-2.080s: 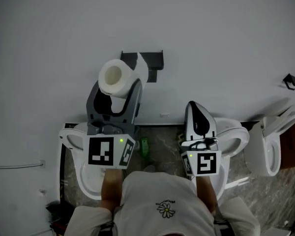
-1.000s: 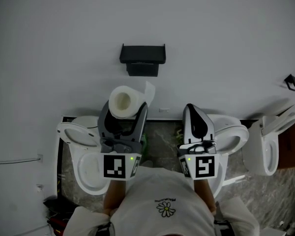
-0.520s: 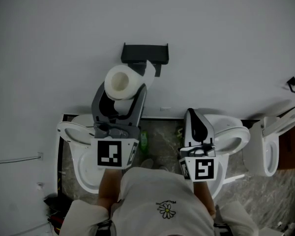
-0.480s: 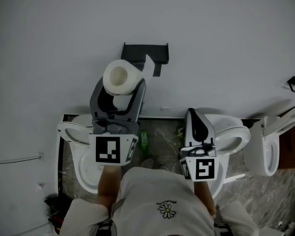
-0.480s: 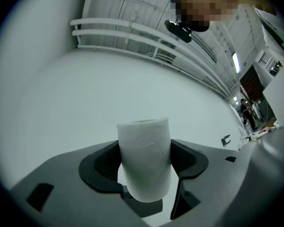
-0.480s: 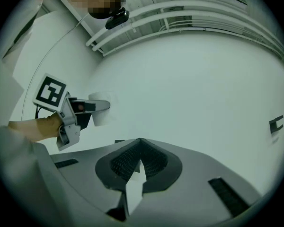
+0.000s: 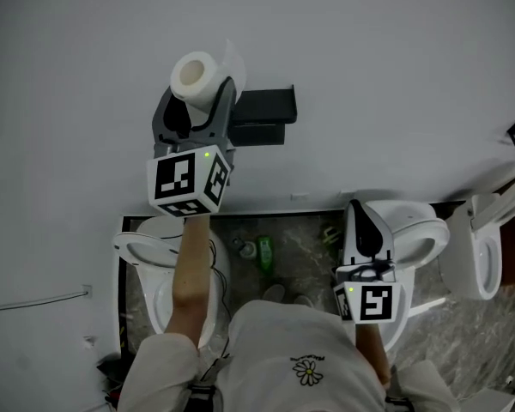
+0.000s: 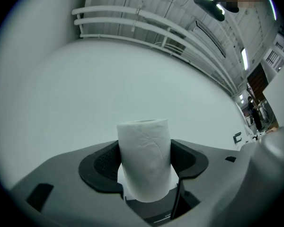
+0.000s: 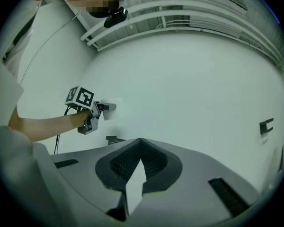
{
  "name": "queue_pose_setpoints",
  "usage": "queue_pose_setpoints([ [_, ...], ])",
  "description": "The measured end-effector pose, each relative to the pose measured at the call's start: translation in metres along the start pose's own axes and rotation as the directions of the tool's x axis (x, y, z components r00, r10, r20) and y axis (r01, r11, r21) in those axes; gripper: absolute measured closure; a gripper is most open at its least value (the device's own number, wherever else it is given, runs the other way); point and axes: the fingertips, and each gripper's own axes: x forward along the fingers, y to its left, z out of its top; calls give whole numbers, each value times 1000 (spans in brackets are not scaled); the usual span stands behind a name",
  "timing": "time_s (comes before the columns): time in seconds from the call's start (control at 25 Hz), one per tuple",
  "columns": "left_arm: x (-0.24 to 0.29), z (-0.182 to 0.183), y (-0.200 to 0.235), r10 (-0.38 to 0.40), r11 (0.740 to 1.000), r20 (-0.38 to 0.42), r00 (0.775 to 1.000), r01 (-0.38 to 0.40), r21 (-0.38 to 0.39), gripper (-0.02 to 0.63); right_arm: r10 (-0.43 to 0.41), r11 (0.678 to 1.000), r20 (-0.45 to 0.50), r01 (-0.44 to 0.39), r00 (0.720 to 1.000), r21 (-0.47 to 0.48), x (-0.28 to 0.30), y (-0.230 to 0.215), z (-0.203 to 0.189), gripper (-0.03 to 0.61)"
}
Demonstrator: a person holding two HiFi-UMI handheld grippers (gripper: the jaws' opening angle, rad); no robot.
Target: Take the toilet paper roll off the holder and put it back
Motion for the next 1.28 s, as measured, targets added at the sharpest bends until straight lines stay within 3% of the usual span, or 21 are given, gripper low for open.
queue_pose_setpoints([
  [0.48,52,-76,6,-79,997,-181,980,73,-38,293,-96,995,-60,93,994,-43,-5,-24,-10,568],
  [0.76,57,-115,5,-115,993,-284,952,101,-62,293,-116,992,-85,111,990,-61,-2,-23,-14,569],
  [1.04,59,-127,5,-130,991,-333,934,116,-61,293,-111,992,-100,105,989,-65,1,-17,-17,568],
  [1.28,59,-128,-1,-128,991,-348,929,136,0,291,-109,993,-102,103,989,-63,3,-12,-18,568],
])
